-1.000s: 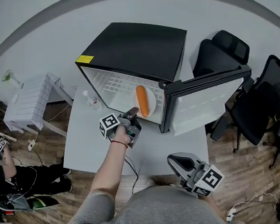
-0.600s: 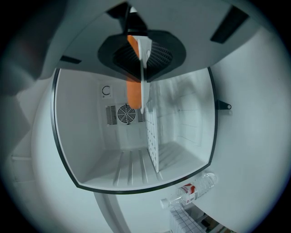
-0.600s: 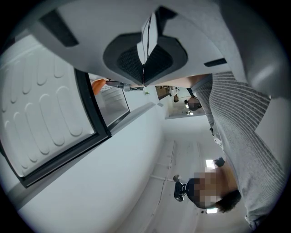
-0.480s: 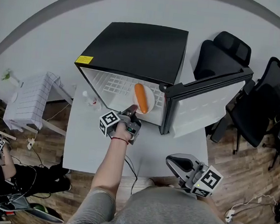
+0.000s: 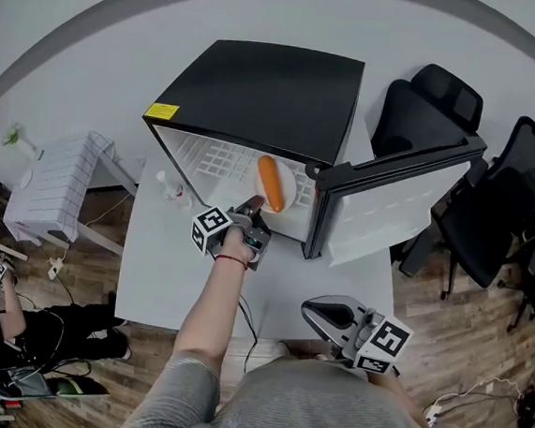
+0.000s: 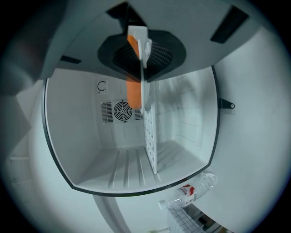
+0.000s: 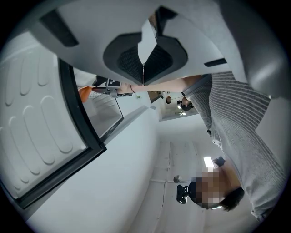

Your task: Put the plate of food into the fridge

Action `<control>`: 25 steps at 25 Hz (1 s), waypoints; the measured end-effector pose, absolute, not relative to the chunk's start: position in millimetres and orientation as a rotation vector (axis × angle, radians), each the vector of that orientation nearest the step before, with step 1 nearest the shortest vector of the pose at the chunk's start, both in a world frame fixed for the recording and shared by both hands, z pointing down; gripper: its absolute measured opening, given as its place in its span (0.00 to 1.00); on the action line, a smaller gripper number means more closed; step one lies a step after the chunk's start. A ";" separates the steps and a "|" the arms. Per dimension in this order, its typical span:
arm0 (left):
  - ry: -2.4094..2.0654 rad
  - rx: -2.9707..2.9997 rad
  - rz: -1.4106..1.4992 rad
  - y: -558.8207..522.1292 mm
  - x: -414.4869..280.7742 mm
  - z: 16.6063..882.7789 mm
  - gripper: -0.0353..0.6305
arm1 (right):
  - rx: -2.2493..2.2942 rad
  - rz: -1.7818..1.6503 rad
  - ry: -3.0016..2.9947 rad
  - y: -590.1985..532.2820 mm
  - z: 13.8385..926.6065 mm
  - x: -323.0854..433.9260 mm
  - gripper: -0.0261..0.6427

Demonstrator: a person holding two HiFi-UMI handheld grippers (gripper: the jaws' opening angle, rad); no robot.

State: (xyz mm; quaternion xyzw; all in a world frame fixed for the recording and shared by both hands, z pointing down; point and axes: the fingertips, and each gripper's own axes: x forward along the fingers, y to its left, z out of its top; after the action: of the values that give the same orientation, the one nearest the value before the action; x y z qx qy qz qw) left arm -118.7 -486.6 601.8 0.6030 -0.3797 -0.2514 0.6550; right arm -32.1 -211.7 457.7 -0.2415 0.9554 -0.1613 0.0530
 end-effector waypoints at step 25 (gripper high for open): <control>-0.973 1.309 -0.567 -498.6 -75.4 609.1 0.11 | -0.574 -0.594 2.964 -200.8 472.7 -52.2 0.06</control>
State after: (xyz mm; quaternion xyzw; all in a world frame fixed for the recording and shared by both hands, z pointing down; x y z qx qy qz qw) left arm -75.4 -498.6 609.1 0.5763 -0.4282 -0.2494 0.6499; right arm -52.2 -200.8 472.7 -0.1866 0.9628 -0.1928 0.0322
